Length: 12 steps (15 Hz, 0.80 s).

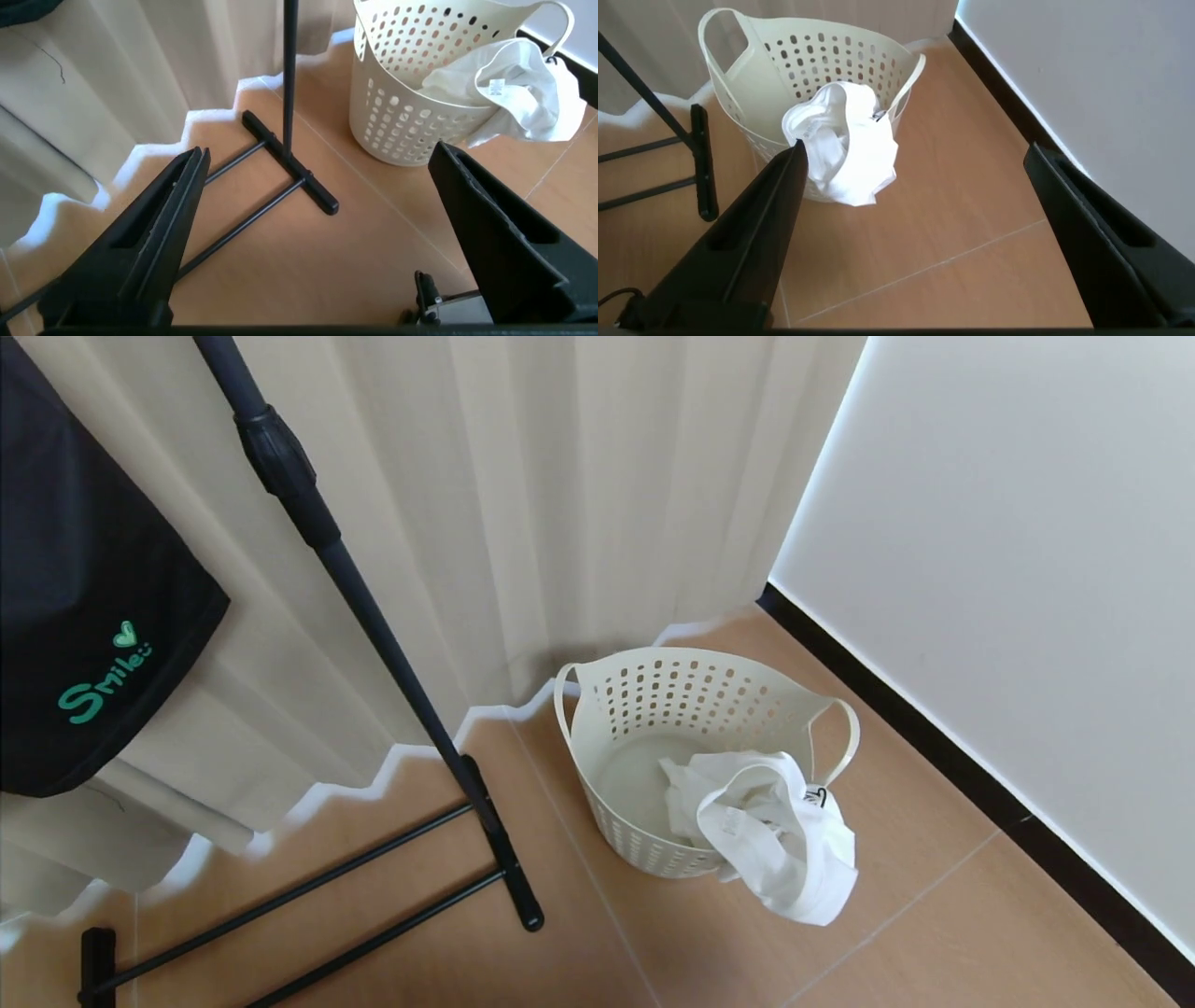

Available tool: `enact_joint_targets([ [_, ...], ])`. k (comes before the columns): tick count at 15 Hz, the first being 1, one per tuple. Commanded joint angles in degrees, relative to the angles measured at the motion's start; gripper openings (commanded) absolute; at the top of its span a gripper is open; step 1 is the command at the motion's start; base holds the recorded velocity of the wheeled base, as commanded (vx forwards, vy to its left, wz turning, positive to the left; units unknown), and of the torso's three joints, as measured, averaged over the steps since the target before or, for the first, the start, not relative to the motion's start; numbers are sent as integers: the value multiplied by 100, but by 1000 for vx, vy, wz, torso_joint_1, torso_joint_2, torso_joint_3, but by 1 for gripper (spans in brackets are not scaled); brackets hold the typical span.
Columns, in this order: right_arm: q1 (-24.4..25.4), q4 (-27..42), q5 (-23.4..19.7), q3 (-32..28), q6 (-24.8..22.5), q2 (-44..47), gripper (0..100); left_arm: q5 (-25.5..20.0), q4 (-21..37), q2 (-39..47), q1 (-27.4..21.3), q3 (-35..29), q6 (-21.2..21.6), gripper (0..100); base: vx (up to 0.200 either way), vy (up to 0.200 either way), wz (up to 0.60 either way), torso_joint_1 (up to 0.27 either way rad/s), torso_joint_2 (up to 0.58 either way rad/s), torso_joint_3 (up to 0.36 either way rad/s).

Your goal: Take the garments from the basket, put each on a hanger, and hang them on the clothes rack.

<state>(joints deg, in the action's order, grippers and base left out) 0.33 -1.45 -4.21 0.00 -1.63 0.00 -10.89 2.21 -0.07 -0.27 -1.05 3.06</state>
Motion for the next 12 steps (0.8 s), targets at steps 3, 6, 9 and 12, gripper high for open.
enact_joint_targets([
  [3,2,-4,-1,0,-4,9,100,-1,-1,7,0,-1,2,100,0,0,0,5,7,-193],
  [6,2,-4,7,0,14,0,100,-1,-1,7,0,-1,-7,100,0,0,0,1,7,-191],
  [9,2,-4,7,0,23,0,100,-1,-1,7,0,-9,-7,100,0,0,0,1,4,-111],
  [12,2,22,-1,0,-30,9,100,-1,-1,7,0,-9,-16,100,0,0,0,2,3,-85],
])
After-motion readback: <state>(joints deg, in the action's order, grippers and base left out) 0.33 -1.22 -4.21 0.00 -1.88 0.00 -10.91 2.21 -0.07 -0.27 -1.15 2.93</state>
